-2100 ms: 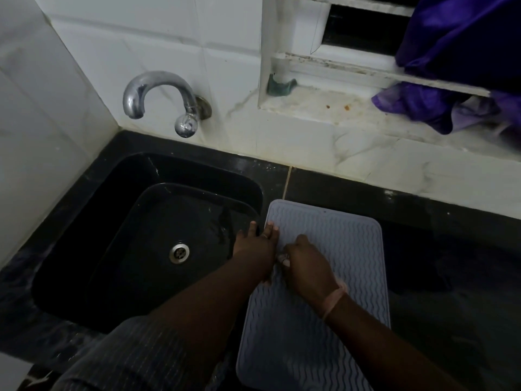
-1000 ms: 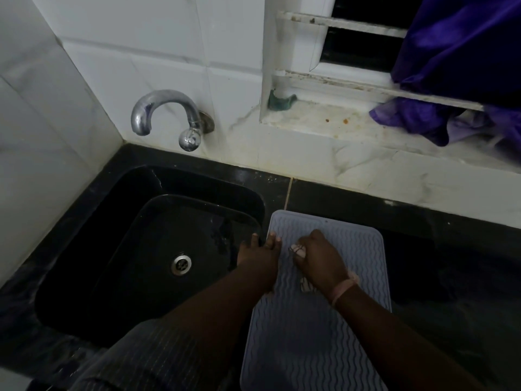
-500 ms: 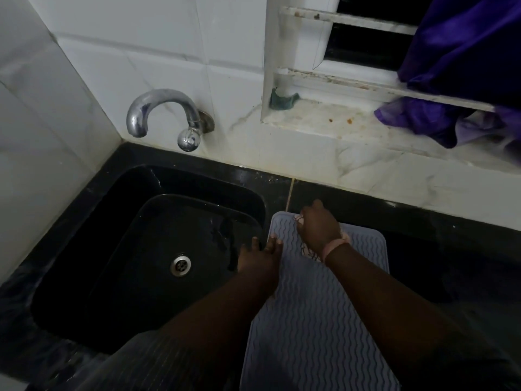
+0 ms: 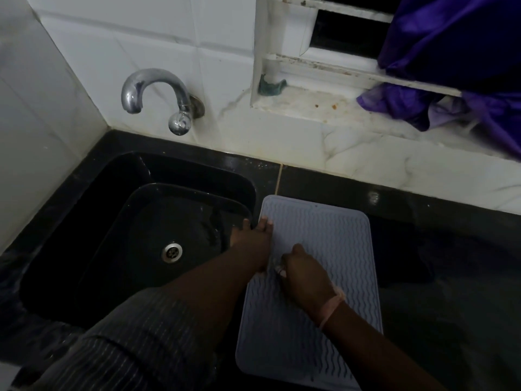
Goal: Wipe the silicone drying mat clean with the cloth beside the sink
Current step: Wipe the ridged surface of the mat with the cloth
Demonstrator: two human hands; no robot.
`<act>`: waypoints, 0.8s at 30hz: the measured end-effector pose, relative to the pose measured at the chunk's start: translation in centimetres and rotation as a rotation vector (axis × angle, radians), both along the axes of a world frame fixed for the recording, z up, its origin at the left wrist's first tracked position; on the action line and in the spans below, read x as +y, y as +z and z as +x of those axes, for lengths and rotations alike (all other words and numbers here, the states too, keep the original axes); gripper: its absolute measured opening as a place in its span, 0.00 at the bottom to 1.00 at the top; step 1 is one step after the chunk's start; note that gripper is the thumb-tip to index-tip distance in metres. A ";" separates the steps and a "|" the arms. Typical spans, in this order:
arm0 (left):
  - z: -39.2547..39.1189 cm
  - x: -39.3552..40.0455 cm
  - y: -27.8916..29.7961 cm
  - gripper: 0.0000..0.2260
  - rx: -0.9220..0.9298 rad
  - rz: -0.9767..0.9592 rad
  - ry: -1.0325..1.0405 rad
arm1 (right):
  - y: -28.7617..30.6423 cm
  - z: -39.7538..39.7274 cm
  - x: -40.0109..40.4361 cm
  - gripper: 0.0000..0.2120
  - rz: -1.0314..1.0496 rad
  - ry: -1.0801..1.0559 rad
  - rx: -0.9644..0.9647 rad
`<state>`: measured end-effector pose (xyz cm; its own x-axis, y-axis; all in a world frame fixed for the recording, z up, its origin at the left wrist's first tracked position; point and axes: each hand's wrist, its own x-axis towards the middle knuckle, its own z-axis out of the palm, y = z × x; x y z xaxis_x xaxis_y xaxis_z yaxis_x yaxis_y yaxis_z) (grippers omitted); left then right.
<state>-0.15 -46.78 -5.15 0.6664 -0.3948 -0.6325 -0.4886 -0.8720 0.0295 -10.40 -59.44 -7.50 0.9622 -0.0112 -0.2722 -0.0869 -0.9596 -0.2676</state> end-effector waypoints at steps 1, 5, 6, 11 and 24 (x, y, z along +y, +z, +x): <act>0.0 0.1 0.0 0.58 -0.002 -0.005 -0.004 | 0.0 0.0 0.0 0.11 0.013 -0.008 -0.013; 0.0 0.4 -0.1 0.58 -0.005 -0.006 -0.015 | 1.2 2.7 -2.0 0.09 0.003 -0.067 -0.112; 0.0 0.3 -0.2 0.58 -0.010 -0.006 -0.016 | 1.5 3.8 -2.6 0.09 -0.007 -0.092 -0.136; -0.2 0.0 -0.2 0.59 -0.029 0.037 -0.017 | 1.1 6.0 -2.4 0.11 -0.132 -0.023 -0.122; -0.2 0.7 -0.4 0.59 -0.020 -0.025 -0.016 | 0.2 -2.7 0.4 0.13 -0.053 0.076 -0.050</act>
<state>-0.31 -46.12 -5.59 0.6721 -0.4212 -0.6091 -0.5032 -0.8632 0.0417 -13.08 -59.05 -7.26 0.9732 0.0488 -0.2246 -0.0015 -0.9758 -0.2187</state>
